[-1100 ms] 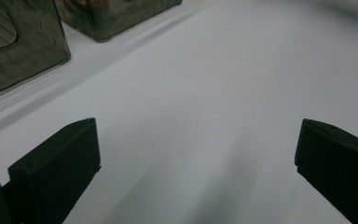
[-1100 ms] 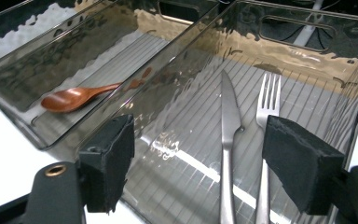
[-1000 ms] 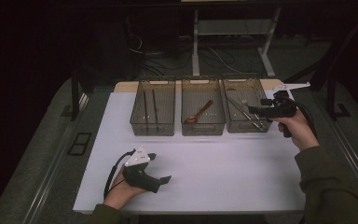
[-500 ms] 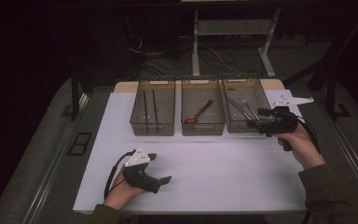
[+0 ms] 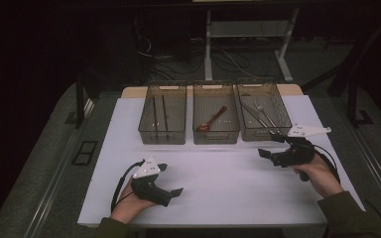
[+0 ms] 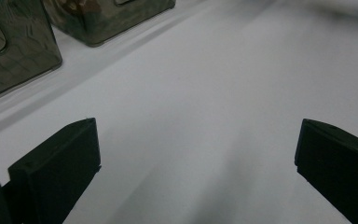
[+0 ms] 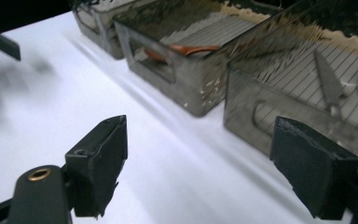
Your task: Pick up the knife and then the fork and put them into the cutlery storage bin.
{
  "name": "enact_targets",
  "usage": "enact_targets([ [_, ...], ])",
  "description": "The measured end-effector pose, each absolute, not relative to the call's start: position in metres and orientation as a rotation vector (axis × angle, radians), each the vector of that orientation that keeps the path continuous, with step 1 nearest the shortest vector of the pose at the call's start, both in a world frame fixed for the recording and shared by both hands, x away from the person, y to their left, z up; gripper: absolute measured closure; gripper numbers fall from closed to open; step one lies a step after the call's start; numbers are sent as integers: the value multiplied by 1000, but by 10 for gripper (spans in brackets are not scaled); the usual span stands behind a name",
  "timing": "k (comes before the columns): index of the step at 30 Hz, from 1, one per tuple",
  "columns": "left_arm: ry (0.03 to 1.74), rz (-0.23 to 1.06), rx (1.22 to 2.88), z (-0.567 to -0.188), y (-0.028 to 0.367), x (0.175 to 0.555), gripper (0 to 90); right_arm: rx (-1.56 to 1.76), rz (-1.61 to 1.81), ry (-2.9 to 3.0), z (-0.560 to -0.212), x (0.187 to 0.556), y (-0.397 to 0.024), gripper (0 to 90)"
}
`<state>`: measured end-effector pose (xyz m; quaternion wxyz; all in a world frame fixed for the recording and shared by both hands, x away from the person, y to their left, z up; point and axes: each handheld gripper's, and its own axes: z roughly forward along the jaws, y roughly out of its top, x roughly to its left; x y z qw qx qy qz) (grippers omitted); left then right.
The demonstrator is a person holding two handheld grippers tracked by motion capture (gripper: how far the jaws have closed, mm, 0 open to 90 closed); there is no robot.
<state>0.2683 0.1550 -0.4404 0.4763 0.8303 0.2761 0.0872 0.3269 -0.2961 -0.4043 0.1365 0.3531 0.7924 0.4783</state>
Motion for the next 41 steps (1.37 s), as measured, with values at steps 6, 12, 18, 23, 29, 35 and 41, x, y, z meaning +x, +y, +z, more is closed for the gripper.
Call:
enact_targets([
  [6,672,214,2032,-440,155,268,0,1029,1389,2293,-413,314,-297,180],
  [12,677,216,2028,-440,155,267,0,1042,1420,2262,-418,301,-301,180],
  [18,679,221,2023,-439,156,266,0,1047,1449,2237,-423,287,-305,180],
  [23,679,224,2021,-439,157,265,0,1074,1449,2235,-431,278,-309,180],
  [29,680,227,2020,-439,157,264,0,1073,1442,2236,-434,268,-308,180],
  [35,676,225,2024,-440,157,264,0,1048,1415,2273,-437,263,-304,175],
  [41,684,231,2032,-440,158,265,0,1046,1425,2266,-436,264,-305,167],
])
